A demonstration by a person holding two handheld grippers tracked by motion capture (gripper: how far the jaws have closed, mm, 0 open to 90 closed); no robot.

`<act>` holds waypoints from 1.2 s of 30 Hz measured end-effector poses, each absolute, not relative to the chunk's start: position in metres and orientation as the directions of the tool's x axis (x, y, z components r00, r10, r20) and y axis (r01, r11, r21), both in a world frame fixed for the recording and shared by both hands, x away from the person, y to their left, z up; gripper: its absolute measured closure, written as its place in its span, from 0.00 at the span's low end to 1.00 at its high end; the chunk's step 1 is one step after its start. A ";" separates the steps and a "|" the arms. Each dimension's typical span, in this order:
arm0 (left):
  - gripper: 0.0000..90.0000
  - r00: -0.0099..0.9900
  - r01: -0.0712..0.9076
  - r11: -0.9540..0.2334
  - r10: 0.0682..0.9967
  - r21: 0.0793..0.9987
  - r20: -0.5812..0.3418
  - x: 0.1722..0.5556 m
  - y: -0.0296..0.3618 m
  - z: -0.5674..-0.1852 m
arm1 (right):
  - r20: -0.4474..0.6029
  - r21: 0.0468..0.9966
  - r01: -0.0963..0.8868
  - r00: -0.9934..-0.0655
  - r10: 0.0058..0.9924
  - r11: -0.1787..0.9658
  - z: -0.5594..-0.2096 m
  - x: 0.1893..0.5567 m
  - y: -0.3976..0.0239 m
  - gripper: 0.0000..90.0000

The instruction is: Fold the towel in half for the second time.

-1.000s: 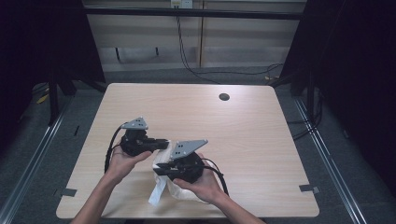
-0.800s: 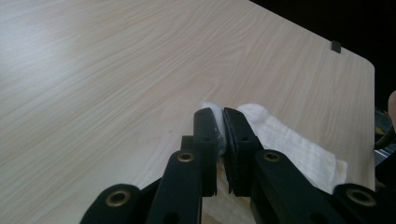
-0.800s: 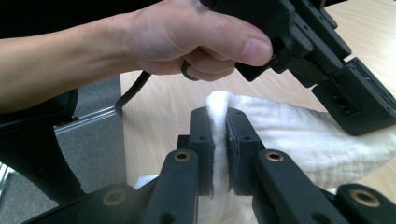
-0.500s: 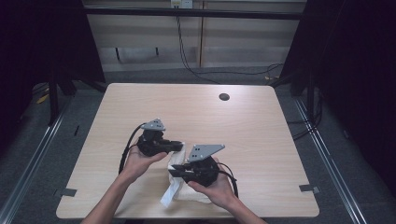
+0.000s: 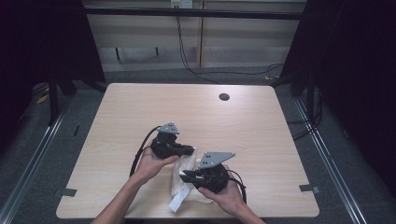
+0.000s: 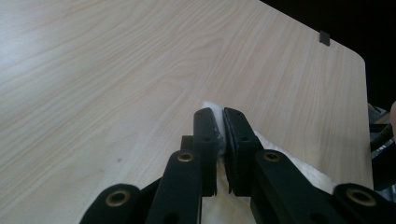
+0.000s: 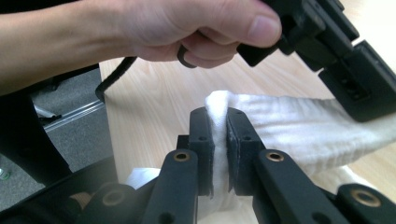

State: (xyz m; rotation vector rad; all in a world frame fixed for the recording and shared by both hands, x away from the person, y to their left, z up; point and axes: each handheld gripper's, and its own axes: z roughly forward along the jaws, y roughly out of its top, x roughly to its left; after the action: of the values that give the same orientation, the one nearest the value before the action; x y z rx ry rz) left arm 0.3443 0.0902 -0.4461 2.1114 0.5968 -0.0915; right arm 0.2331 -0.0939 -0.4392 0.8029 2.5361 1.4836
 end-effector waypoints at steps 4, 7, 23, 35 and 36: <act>0.94 0.880 0.452 -0.486 0.377 0.748 -0.287 0.342 0.081 -0.453 | 0.163 0.837 0.385 -0.854 0.493 0.389 -0.445 0.227 -0.100 0.91; 0.94 0.881 0.454 -0.500 0.375 0.737 -0.288 0.342 0.076 -0.457 | 0.167 0.830 0.394 -0.850 0.500 0.394 -0.447 0.226 -0.105 0.91; 0.93 0.873 0.474 -0.530 0.384 0.703 -0.300 0.342 0.056 -0.479 | 0.185 0.767 0.456 -0.831 0.525 0.451 -0.475 0.222 -0.125 0.91; 0.90 0.866 0.488 -0.532 0.393 0.692 -0.309 0.344 0.045 -0.490 | 0.172 0.745 0.476 -0.814 0.555 0.467 -0.482 0.220 -0.130 0.79; 0.90 0.867 0.487 -0.533 0.389 0.693 -0.310 0.344 0.044 -0.490 | 0.170 0.747 0.476 -0.812 0.558 0.465 -0.481 0.220 -0.130 0.78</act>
State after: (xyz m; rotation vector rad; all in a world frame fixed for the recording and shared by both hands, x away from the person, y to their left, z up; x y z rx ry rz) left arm 0.3436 0.0442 -0.4896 2.1957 0.6300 -0.1486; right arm 0.2198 -0.1303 -0.4815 0.9218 2.6026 1.2788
